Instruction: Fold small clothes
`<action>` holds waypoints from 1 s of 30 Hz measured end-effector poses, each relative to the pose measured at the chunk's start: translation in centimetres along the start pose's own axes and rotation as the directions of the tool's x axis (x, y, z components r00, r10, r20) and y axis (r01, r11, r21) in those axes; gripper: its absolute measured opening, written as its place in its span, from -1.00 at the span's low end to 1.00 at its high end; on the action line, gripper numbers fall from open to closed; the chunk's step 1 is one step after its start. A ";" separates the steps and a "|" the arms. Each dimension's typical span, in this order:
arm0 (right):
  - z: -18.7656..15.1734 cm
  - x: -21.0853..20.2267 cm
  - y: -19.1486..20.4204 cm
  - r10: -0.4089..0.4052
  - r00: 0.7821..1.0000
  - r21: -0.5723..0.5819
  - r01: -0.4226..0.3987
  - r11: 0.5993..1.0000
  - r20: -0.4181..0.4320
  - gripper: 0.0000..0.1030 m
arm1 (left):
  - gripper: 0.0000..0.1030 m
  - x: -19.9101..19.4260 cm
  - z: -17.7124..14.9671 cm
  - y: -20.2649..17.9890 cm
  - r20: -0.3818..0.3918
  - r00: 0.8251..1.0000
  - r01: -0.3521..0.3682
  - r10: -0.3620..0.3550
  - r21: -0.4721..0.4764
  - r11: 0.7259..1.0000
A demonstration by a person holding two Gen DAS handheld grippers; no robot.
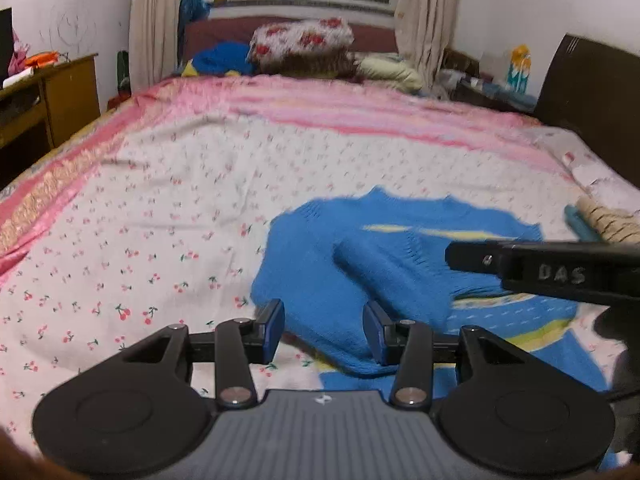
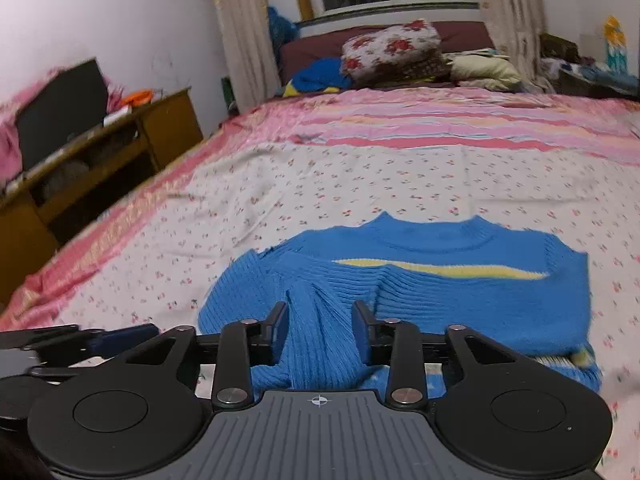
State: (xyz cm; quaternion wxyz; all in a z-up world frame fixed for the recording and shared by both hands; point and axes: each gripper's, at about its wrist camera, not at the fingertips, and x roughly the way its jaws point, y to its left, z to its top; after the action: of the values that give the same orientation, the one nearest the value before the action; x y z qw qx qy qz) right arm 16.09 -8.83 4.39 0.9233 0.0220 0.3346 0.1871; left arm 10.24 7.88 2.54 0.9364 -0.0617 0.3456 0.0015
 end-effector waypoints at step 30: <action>1.9 3.3 -2.6 0.116 0.993 0.058 -0.116 0.992 0.002 -0.65 | -0.02 4.5 0.4 1.3 0.050 0.999 -0.001 0.004 -0.061 0.998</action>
State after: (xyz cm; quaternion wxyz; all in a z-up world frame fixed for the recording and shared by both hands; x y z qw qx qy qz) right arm 20.49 -9.84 3.44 0.9097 0.0679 0.3386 0.2307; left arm 13.89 8.99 -0.23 0.9425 -0.0896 0.3217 0.0150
